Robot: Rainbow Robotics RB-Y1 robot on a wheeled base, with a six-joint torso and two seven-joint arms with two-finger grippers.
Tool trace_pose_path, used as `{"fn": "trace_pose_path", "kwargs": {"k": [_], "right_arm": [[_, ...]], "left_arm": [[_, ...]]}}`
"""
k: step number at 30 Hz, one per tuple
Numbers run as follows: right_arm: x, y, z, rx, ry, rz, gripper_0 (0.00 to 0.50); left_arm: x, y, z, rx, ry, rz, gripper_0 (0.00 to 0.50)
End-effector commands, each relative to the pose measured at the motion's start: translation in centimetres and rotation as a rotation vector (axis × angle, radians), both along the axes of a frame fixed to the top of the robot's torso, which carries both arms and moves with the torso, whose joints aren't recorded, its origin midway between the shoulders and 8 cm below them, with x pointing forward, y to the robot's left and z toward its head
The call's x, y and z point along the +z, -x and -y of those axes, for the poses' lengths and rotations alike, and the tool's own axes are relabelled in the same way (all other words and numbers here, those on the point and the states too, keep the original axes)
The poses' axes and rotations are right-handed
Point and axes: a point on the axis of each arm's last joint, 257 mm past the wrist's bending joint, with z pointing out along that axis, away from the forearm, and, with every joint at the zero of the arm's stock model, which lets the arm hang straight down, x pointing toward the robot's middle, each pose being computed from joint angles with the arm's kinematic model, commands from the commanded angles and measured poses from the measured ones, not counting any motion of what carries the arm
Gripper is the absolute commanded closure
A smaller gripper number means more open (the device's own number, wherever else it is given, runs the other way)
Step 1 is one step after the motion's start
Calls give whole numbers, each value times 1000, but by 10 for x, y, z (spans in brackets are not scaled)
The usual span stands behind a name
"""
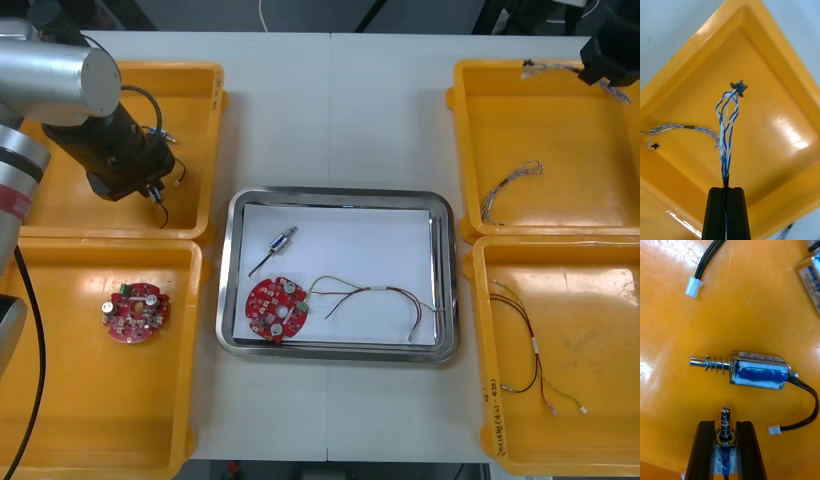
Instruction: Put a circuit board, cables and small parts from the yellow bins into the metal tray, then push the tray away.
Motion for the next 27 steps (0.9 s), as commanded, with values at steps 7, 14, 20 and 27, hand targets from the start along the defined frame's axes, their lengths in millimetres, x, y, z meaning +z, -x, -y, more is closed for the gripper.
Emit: {"fn": "trace_pose_path", "kwargs": {"k": [7,14,20,27], "right_arm": [[35,11,-10,30,59,207,500],[20,25,-28,112,60,228,500],[18,37,-52,194,137,270,500],[13,51,-100,344,166,288,500]], "left_arm": [[87,-3,-30,63,-2,102,499],[108,6,-35,43,-23,117,499],[124,13,-30,11,-59,136,499],[143,29,-20,-46,-97,147,499]]}}
